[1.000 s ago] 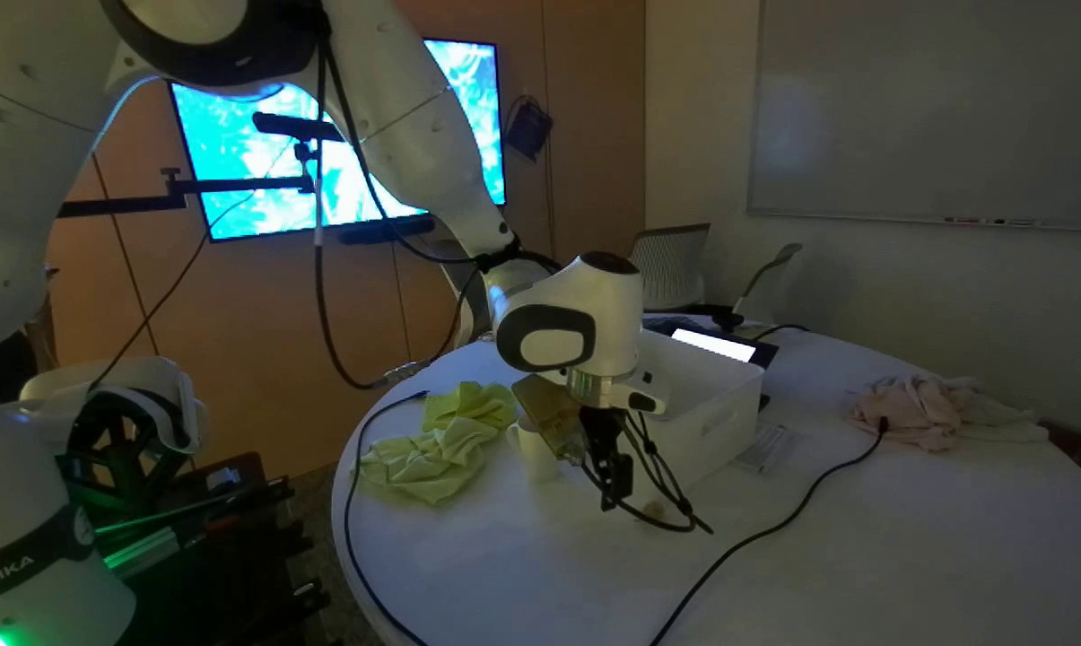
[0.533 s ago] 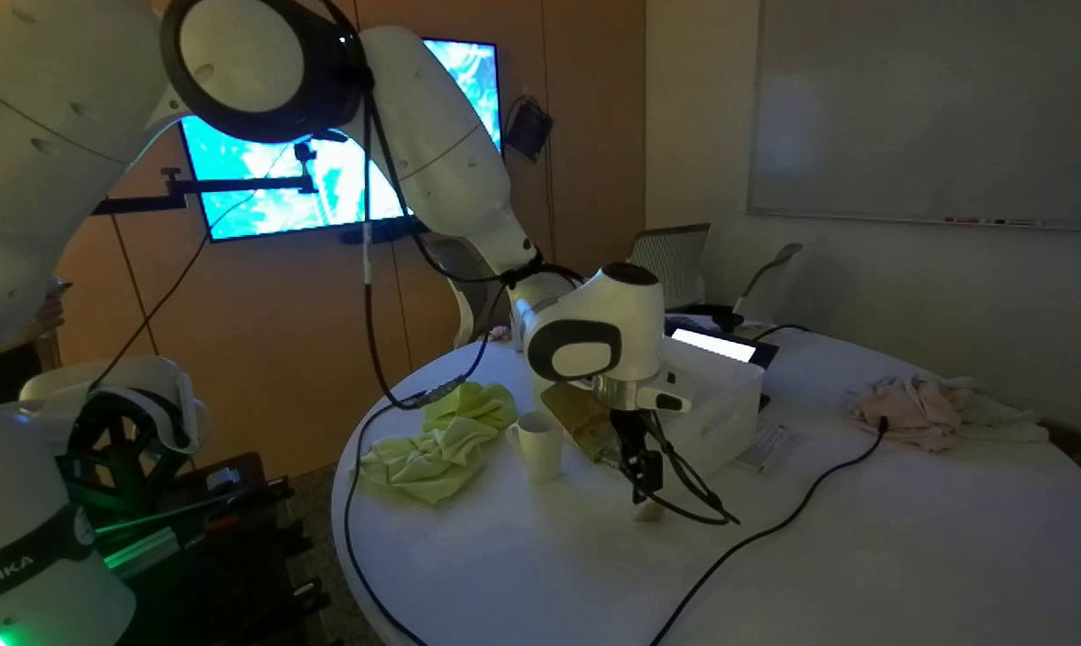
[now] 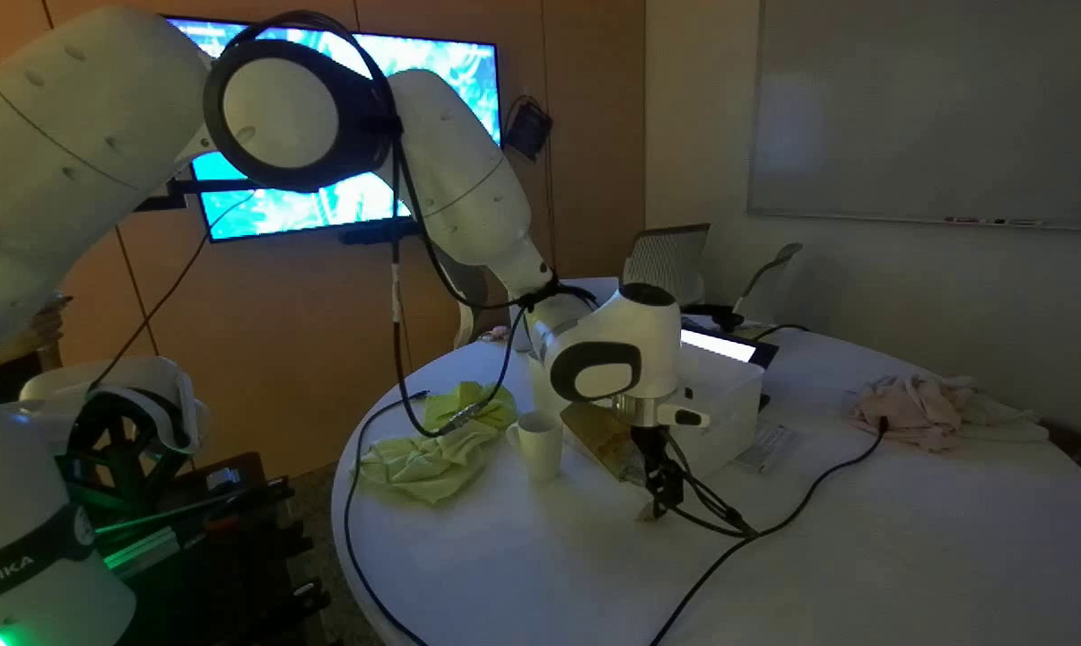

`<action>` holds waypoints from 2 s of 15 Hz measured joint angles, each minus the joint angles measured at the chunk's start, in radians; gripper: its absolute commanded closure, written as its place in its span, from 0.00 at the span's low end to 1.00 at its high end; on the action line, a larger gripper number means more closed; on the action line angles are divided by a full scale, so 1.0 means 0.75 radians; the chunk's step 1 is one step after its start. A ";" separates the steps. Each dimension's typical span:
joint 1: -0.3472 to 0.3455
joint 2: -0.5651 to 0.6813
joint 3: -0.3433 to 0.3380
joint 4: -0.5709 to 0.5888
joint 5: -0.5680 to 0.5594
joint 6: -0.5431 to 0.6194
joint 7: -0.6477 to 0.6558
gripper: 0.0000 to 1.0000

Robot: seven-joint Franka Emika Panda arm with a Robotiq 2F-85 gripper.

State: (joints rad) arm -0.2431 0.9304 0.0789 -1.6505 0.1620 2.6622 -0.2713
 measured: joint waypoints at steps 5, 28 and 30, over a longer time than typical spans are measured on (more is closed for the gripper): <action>-0.001 0.077 -0.012 0.076 -0.050 -0.001 0.000 0.00; 0.064 0.200 -0.061 0.209 -0.166 0.033 0.000 0.33; 0.064 0.201 -0.065 0.215 -0.166 0.040 0.001 0.34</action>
State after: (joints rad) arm -0.1954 1.0810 0.0302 -1.4890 0.0377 2.6924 -0.2709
